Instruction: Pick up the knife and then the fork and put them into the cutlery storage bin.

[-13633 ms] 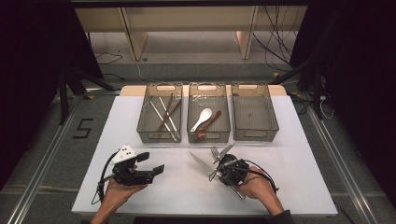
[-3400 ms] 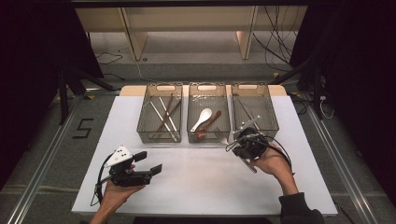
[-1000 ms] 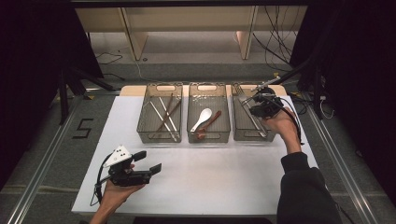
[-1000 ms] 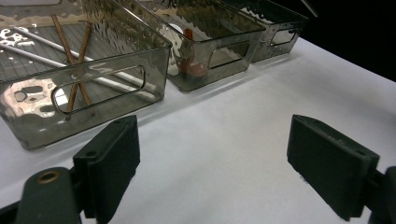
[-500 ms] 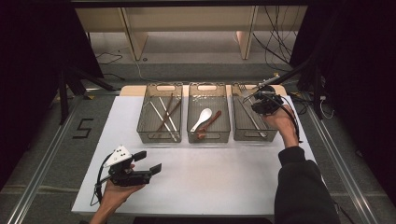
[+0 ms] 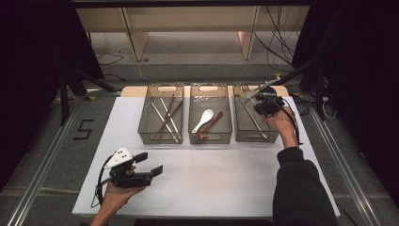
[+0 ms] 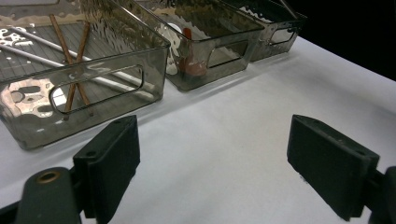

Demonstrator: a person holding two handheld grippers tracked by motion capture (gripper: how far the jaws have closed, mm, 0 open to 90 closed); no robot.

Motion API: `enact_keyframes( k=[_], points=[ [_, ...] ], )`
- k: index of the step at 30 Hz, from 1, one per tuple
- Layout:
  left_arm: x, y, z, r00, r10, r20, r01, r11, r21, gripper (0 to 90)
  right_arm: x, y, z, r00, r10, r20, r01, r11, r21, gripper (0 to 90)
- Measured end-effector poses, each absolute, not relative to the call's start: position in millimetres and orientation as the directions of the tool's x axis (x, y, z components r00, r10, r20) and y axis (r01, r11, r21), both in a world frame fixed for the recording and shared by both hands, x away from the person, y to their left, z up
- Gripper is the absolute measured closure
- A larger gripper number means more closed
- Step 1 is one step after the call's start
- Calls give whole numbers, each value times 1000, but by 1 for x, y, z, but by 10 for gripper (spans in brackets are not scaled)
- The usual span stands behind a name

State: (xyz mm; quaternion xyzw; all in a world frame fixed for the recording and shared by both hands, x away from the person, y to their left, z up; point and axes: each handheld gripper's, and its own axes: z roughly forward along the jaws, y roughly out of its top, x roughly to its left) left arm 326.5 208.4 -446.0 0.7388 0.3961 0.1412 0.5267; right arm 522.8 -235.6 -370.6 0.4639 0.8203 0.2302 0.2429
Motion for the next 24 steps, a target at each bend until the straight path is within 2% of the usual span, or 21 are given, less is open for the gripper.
enact_keyframes(
  k=[18, 19, 21, 24],
  points=[
    [326, 208, -446, 647, 734, -207, 436, -134, 890, 167, 522, -240, -388, -450, 872, -194, 653, 470, 594, 840],
    [326, 208, -446, 647, 734, -206, 436, -134, 890, 167, 522, -240, -388, -448, 873, -195, 654, 468, 594, 832],
    [326, 208, -446, 647, 734, -206, 436, -134, 890, 167, 522, -240, -389, -439, 878, -189, 663, 459, 591, 759],
    [326, 208, -446, 649, 732, -207, 436, -135, 890, 167, 522, -240, -389, -440, 879, -183, 665, 456, 592, 714]
  ],
)
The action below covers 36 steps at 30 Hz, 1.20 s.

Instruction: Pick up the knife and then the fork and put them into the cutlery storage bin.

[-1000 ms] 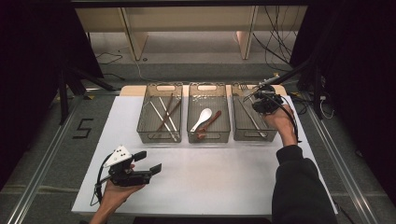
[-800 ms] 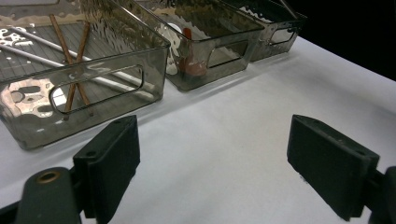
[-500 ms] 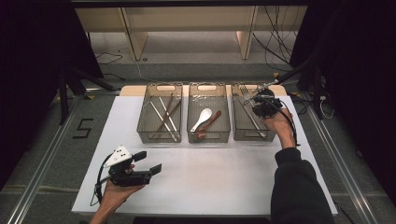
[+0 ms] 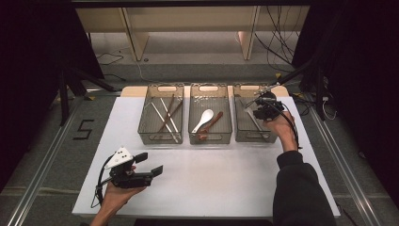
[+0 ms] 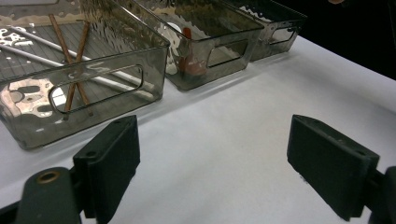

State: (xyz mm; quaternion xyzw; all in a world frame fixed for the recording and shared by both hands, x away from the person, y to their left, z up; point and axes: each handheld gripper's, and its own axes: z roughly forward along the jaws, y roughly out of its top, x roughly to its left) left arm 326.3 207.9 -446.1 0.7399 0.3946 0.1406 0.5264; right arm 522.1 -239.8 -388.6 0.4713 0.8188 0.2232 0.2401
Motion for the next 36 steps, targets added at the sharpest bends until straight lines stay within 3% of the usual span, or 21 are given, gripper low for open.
enact_keyframes(
  k=[2, 10, 23, 36],
  points=[
    [326, 208, -446, 649, 732, -208, 436, -134, 890, 167, 522, -240, -388, -440, 881, -173, 667, 450, 594, 655],
    [327, 208, -446, 648, 733, -208, 437, -134, 889, 167, 514, -238, -383, -452, 885, -112, 661, 416, 624, 555],
    [327, 207, -447, 648, 732, -211, 444, -138, 885, 167, 480, -229, -374, -498, 864, 71, 616, 295, 730, 377],
    [327, 207, -447, 649, 731, -210, 442, -139, 886, 167, 438, -212, -373, -572, 809, 136, 557, 261, 788, 324]
  ],
)
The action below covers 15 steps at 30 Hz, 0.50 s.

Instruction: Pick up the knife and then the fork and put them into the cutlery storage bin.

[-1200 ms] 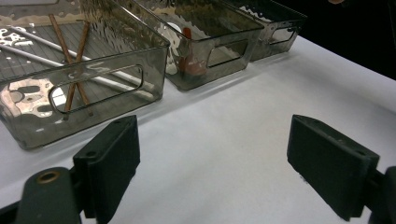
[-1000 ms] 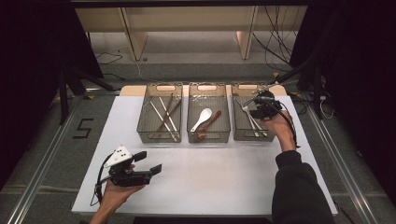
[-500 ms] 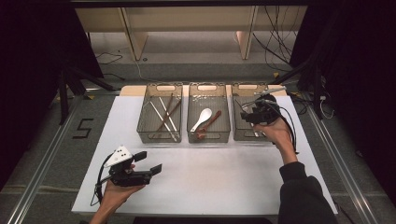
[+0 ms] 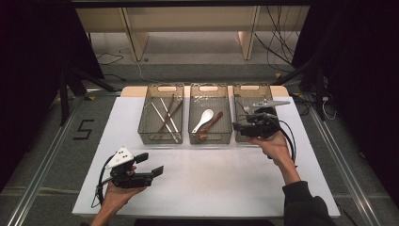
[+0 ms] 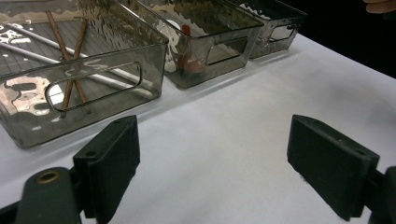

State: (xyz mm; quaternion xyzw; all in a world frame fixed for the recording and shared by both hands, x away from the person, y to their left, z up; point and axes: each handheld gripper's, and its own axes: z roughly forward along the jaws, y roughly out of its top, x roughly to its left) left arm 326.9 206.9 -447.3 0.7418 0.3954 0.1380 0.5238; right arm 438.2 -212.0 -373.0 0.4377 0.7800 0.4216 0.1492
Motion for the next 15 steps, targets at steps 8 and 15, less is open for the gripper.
enact_keyframes(
  k=[8, 15],
  points=[
    [327, 207, -447, 652, 730, -207, 440, -142, 886, 166, 414, -205, -376, -607, 780, 149, 521, 250, 816, 309],
    [327, 206, -447, 653, 729, -203, 438, -144, 888, 167, 396, -202, -386, -629, 762, 154, 503, 248, 828, 298]
  ],
)
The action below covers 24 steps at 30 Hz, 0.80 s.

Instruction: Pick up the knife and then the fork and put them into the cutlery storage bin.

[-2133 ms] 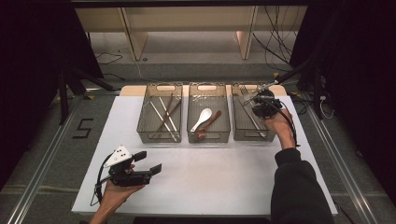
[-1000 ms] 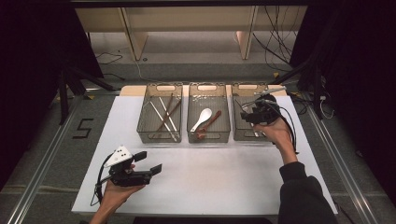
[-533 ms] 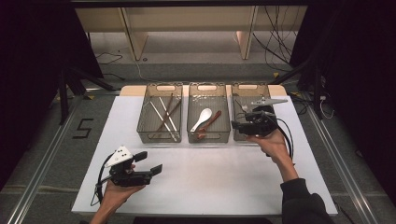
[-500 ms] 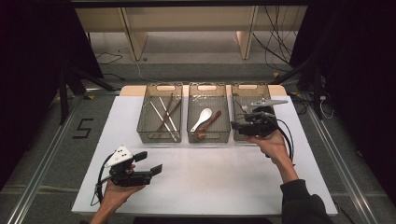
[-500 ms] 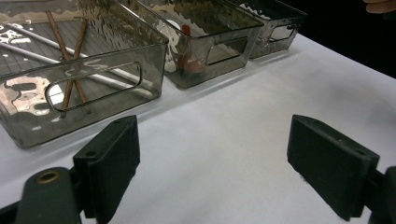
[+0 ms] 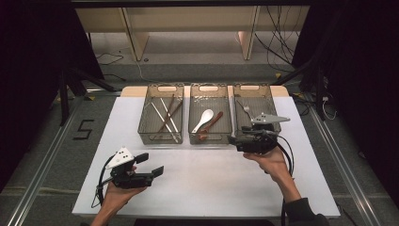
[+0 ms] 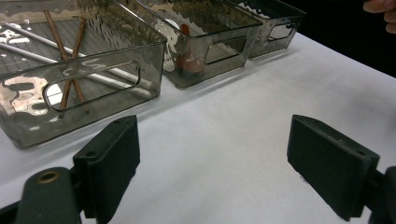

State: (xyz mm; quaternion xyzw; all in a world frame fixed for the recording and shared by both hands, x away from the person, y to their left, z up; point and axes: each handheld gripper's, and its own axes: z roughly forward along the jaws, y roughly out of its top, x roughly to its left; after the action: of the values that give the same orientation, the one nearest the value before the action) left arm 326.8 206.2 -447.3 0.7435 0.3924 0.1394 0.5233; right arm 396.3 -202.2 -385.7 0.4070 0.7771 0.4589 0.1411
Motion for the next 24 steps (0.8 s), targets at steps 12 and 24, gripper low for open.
enact_keyframes(
  k=[12, 24],
  points=[
    [326, 205, -447, 656, 725, -208, 441, -145, 886, 167, 374, -199, -395, -659, 737, 151, 472, 249, 846, 290],
    [326, 205, -447, 662, 718, -213, 445, -148, 883, 166, 358, -201, -406, -672, 726, 148, 454, 245, 857, 289]
  ],
)
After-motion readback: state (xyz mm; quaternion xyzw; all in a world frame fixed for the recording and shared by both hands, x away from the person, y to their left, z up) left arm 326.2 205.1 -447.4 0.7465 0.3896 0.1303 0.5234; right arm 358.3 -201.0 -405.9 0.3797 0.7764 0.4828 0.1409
